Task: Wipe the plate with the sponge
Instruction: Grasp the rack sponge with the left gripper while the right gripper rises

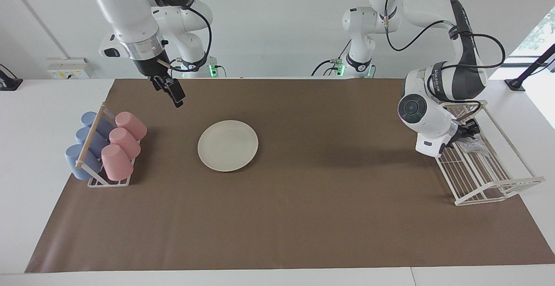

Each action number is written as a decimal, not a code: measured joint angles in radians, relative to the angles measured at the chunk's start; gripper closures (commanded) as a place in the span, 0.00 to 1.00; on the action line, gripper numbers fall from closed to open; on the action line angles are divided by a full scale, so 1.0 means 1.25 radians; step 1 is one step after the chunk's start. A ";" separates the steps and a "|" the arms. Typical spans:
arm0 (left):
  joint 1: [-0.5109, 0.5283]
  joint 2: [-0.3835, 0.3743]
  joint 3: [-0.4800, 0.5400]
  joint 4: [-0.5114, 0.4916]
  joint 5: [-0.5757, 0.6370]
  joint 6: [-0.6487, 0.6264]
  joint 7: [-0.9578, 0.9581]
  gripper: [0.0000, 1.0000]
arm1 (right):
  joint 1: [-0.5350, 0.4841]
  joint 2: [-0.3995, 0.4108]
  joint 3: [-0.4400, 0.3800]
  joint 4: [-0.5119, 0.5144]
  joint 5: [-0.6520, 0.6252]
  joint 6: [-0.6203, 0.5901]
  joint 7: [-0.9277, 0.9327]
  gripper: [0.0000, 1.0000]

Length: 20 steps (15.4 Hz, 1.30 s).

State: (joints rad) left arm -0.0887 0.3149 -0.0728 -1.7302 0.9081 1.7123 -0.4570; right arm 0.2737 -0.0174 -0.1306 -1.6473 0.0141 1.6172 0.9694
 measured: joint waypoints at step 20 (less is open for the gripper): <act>-0.006 -0.052 -0.005 0.225 -0.367 -0.163 0.153 1.00 | -0.001 -0.004 -0.002 -0.038 0.024 0.082 0.134 0.00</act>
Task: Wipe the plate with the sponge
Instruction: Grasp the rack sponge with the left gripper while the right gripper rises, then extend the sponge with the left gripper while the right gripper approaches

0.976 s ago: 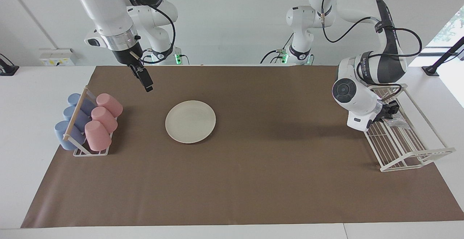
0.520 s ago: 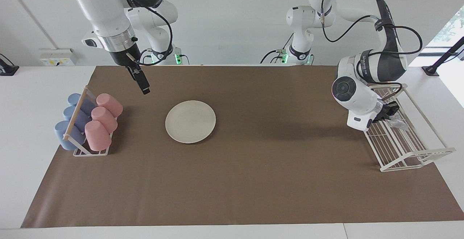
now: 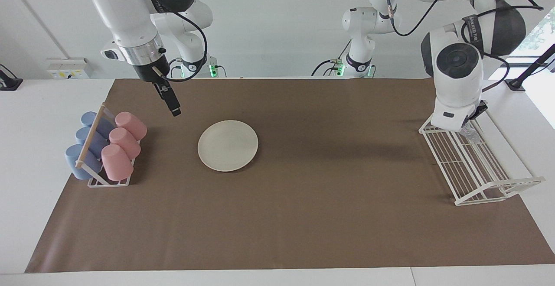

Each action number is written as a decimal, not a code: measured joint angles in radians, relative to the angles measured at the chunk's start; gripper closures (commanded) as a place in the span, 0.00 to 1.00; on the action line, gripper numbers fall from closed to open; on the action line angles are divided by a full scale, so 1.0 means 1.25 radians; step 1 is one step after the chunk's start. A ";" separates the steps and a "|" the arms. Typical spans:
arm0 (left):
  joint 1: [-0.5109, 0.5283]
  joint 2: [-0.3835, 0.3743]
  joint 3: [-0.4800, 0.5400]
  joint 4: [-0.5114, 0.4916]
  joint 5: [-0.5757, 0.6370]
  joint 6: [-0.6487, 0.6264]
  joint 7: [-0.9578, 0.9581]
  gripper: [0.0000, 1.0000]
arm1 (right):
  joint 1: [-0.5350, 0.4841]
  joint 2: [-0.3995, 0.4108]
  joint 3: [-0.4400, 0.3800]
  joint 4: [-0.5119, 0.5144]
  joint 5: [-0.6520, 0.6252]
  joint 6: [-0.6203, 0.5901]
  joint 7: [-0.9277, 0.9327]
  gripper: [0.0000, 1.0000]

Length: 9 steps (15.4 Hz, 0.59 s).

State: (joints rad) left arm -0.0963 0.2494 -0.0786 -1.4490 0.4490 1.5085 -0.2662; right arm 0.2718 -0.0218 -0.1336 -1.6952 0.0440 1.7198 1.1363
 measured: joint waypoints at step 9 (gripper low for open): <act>0.056 -0.053 0.019 0.009 -0.657 -0.012 0.000 1.00 | 0.008 0.022 0.075 0.036 0.009 -0.011 0.123 0.00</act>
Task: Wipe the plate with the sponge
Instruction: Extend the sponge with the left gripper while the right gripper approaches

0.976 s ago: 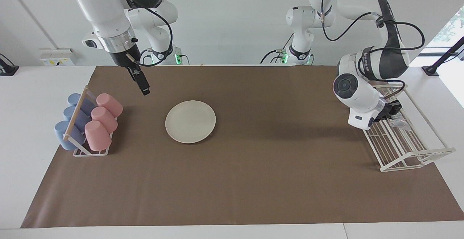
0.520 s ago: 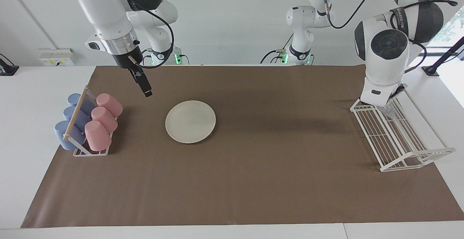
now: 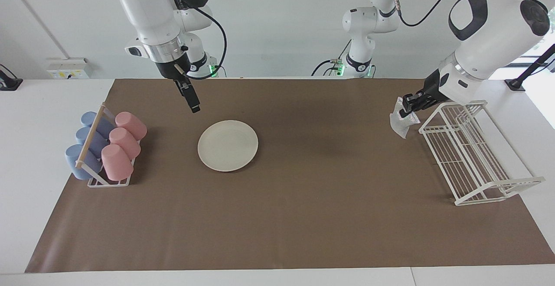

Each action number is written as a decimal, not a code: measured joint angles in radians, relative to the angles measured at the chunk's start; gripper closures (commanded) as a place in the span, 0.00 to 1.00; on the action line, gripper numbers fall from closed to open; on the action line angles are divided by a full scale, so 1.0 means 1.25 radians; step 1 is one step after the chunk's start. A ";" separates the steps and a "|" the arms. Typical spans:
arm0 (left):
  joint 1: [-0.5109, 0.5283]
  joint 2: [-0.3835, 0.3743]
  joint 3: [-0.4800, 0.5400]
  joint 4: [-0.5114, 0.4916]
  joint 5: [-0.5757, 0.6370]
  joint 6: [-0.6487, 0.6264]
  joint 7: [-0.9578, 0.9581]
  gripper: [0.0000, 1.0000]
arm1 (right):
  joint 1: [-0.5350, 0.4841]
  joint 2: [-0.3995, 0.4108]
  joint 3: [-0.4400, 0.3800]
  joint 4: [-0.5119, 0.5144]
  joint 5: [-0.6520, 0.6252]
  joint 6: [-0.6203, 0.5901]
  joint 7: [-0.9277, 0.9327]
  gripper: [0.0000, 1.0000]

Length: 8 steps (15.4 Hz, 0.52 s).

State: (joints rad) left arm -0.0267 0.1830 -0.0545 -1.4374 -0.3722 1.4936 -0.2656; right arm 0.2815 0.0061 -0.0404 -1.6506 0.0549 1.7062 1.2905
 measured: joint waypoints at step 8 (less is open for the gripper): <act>-0.011 -0.150 -0.019 -0.360 -0.489 0.231 0.182 1.00 | 0.077 0.063 0.052 0.083 0.030 -0.084 0.100 0.00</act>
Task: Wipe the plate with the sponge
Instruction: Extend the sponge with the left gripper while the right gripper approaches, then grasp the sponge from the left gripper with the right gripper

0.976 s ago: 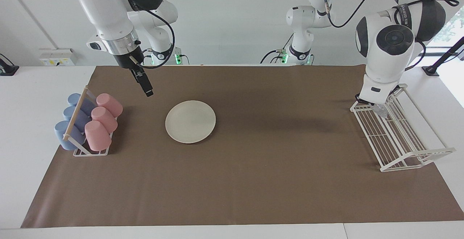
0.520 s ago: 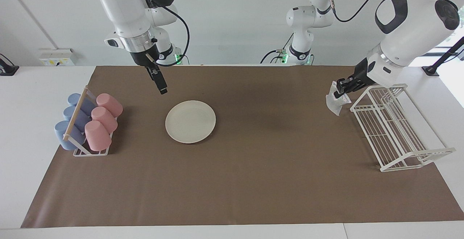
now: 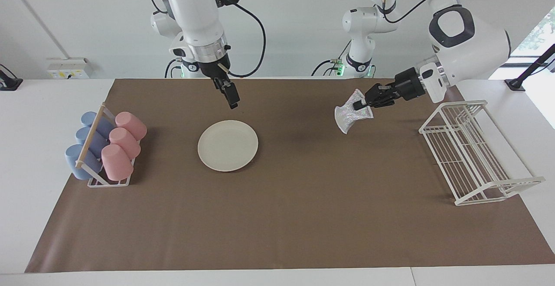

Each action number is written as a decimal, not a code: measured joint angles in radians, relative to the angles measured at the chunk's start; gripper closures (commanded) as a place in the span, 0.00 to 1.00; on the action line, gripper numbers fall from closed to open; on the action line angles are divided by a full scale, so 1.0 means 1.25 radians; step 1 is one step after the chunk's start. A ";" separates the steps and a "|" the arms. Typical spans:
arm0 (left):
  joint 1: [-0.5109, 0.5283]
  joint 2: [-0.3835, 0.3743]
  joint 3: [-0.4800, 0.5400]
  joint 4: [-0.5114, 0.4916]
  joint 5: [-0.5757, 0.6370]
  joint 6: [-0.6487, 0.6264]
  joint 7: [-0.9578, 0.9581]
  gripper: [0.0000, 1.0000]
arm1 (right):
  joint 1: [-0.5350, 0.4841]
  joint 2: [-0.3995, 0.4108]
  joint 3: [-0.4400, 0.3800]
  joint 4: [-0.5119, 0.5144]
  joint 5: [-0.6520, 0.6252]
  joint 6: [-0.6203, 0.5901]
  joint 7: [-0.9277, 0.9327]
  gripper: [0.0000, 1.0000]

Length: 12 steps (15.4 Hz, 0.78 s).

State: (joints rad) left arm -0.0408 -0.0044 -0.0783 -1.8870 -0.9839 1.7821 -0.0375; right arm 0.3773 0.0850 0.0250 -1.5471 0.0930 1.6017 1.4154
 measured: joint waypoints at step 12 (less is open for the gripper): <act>-0.120 -0.113 -0.005 -0.285 -0.356 0.090 0.447 1.00 | 0.126 0.218 0.002 0.261 0.024 -0.071 0.222 0.00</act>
State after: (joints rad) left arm -0.1908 -0.1450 -0.0842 -2.2434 -1.4289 1.8949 0.5207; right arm 0.5351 0.3569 0.0271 -1.2205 0.1231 1.5129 1.6932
